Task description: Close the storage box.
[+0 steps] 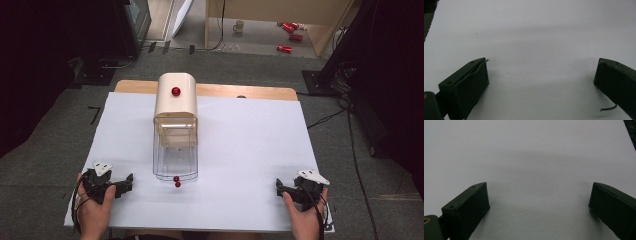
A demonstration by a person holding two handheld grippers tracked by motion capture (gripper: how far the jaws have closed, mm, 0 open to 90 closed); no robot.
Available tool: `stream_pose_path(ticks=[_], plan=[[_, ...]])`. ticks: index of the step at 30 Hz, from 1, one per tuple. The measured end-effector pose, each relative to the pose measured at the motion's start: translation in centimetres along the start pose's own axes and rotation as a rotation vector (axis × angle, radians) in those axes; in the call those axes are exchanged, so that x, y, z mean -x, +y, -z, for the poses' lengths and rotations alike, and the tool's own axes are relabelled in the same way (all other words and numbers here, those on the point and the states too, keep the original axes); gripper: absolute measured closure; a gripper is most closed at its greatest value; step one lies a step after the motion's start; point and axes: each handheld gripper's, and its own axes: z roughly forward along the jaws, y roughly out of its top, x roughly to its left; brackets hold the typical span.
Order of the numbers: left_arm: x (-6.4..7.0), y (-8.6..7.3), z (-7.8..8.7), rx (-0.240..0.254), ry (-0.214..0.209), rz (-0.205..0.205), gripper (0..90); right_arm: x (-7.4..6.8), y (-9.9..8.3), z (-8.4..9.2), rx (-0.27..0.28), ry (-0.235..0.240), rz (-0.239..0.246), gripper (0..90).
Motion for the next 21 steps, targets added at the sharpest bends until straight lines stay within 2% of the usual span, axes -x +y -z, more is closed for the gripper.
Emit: stream_pose_path(ticks=[5, 7, 10, 15, 21], plan=[[0.0, 0.0, 0.0, 0.0, 0.0, 0.0, 0.0, 0.0, 0.0, 0.0, -0.001, 0.001, -0.008, 2.4], [0.0, 0.0, 0.0, 0.0, 0.0, 0.0, 0.0, -0.2, 0.0, 0.2, 0.016, -0.016, -0.076, 2.4], [0.0, 0.0, 0.0, 0.0, 0.0, 0.001, 0.0, -0.5, 0.0, 0.4, 0.003, -0.029, -0.104, 2.4], [0.0, 0.0, 0.0, 0.0, 0.0, 0.0, 0.0, -1.3, 0.2, 1.0, 0.009, -0.029, -0.096, 2.4], [0.0, 0.0, 0.0, 0.0, 0.0, 0.0, 0.0, -2.6, 0.7, 1.7, 0.028, 0.001, -0.081, 2.4]])
